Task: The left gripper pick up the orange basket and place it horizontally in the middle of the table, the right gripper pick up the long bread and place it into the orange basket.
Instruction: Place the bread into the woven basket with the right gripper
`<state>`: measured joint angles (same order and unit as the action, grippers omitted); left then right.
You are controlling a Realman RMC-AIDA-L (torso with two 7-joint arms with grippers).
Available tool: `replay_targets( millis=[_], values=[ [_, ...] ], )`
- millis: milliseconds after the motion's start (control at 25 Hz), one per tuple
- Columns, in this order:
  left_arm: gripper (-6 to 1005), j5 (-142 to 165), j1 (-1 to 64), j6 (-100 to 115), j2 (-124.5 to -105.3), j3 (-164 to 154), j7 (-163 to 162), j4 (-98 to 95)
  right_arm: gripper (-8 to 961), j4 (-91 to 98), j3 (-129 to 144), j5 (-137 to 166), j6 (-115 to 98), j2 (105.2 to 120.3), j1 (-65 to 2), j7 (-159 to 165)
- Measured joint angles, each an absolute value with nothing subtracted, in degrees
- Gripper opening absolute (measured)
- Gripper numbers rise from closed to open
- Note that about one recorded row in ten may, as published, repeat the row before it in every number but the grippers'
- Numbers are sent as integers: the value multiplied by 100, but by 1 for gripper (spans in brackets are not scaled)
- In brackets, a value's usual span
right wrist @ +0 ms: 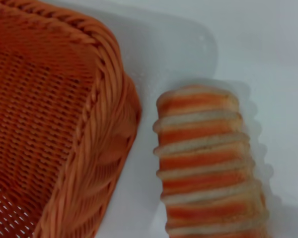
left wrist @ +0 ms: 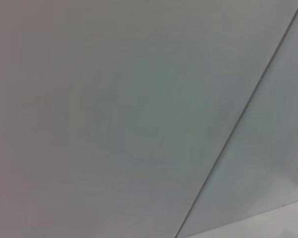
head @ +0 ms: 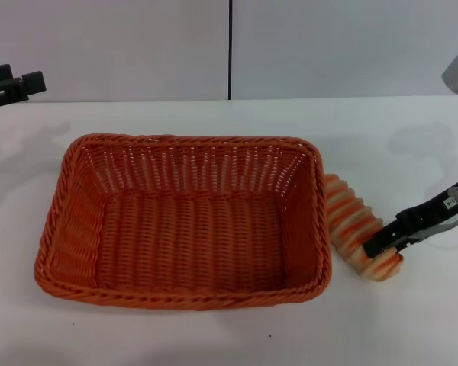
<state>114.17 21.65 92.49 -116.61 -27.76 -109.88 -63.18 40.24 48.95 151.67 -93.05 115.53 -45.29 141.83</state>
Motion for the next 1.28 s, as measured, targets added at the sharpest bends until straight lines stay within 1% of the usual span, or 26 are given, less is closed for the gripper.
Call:
replay_targets(
  millis=[120, 440, 680, 800, 920, 1120, 1280],
  values=[
    [841, 11417, 2161, 9244, -11662, -2778, -10987, -6319, 569, 4019, 4912, 15162, -9304, 11553, -4529, 14139],
    [841, 11417, 2186, 9233, -11663, -2770, -11005, -6320, 449, 4043, 4875, 15024, -9391, 11557, -4522, 13985],
    [841, 11417, 2201, 9229, -11663, -2714, -11039, -6280, 348, 4439, 4835, 14799, -9567, 11549, -4427, 13966],
    [841, 11385, 2193, 9228, -11663, -2706, -11043, -6278, 319, 4626, 4565, 14751, -9651, 11543, -4356, 14001],
    [841, 11332, 2176, 9225, -11664, -2686, -11025, -6273, 290, 4921, 3859, 14719, -9735, 11518, -4224, 14032],
    [840, 11284, 2184, 9219, -11656, -2610, -11001, -6215, 246, 5526, 3308, 14302, -10048, 11411, -3877, 14203],
    [840, 11264, 2211, 9215, -11637, -2570, -10999, -6196, 219, 6171, 3307, 13861, -10215, 11409, -3563, 14464]
  ],
)
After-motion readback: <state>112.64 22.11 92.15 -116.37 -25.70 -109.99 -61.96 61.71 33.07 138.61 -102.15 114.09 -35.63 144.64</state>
